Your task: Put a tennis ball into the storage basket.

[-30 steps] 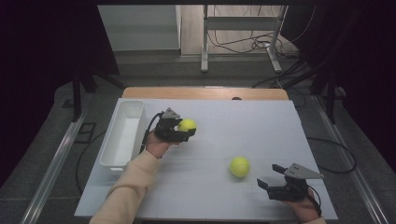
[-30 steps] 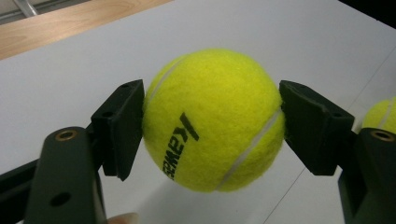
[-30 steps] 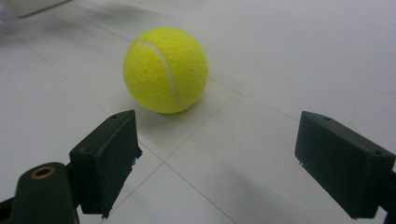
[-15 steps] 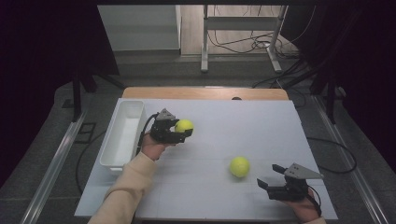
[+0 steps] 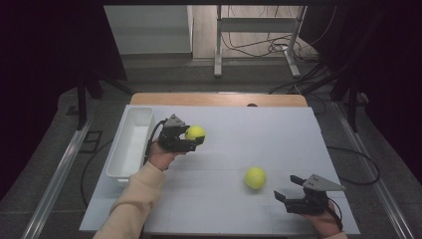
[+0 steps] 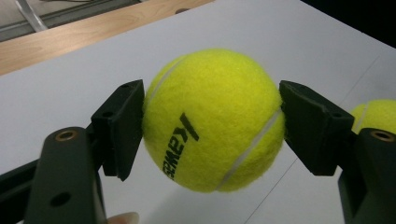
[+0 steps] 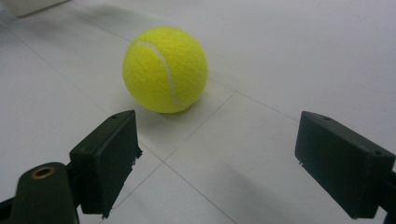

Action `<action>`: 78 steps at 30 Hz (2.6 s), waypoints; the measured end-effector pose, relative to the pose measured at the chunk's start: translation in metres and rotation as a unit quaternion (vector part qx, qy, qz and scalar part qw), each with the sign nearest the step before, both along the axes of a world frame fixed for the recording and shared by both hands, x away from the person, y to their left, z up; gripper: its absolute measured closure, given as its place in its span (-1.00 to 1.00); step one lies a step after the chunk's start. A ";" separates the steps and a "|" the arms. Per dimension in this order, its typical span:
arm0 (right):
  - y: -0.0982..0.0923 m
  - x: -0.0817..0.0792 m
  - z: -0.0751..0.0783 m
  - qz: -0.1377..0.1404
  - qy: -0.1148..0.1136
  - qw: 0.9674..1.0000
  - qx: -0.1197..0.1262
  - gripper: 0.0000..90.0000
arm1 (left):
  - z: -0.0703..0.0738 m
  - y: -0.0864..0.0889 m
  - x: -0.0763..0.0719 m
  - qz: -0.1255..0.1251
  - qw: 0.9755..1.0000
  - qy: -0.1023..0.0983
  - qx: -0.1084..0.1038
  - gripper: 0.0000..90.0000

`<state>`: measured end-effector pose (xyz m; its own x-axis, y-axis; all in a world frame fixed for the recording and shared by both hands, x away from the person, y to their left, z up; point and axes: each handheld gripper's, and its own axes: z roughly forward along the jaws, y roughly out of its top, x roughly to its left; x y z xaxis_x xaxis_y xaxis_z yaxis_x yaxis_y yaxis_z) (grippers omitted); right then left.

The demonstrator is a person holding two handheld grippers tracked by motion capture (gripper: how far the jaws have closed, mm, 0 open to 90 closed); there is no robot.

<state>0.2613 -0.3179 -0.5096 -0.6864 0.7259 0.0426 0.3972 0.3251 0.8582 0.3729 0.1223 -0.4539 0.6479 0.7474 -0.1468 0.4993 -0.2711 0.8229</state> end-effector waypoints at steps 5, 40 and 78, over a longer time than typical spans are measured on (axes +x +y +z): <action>0.000 0.000 0.000 -0.001 0.000 1.000 0.000 -0.69 | 0.005 0.002 -0.001 0.002 1.000 -0.003 -0.005 -0.40; 0.000 -0.001 0.000 -0.004 0.001 1.000 -0.004 -0.68 | 0.038 0.038 -0.006 0.038 0.998 -0.026 -0.031 -0.40; -0.001 -0.001 -0.001 -0.003 0.001 1.000 -0.004 -0.68 | 0.046 0.082 -0.009 0.097 0.993 -0.038 -0.050 -0.40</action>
